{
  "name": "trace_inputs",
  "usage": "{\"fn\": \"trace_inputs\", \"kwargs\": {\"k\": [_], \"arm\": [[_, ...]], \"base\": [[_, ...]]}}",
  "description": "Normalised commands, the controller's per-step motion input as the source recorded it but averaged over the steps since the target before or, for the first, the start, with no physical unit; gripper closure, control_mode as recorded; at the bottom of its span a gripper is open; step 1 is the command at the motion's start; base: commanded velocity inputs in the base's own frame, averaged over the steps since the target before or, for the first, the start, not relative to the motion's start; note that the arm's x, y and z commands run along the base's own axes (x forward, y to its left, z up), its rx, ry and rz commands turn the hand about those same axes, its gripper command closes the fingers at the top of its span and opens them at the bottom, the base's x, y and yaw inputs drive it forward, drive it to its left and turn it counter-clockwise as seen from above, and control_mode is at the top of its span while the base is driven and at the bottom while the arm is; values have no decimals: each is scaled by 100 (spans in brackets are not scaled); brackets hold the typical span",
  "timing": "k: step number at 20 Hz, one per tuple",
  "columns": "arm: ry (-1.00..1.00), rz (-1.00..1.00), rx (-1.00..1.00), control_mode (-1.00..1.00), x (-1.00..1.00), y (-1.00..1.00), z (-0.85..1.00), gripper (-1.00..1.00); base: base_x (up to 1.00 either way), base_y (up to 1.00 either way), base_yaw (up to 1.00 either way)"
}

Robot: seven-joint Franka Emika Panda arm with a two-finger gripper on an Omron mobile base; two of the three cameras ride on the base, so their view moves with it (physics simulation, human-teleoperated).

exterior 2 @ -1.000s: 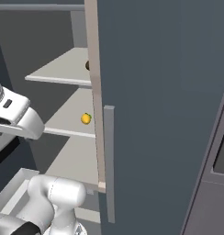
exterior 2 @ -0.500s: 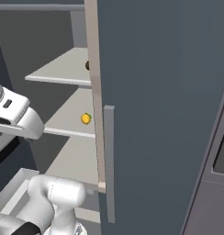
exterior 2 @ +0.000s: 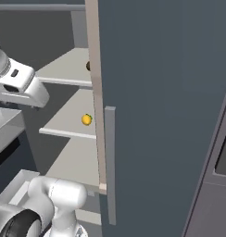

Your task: Take the broccoli, kiwi, and lemon from the freezer and place them in the bowl on the counter.

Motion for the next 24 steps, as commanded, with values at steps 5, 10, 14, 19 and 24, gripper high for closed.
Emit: {"fn": "trace_inputs", "kwargs": {"k": [5,10,14,19,24], "arm": [[-3,0,0,-100,82,2,21,-100],[-18,0,0,-100,55,1,-7,-100],[-51,0,0,-100,3,0,-2,-100],[-33,0,0,-100,40,1,2,-100],[0,-4,0,-100,86,7,3,-100]], "base": [[0,0,0],[0,0,0],[0,0,0],[0,0,0],[0,0,0]]}}
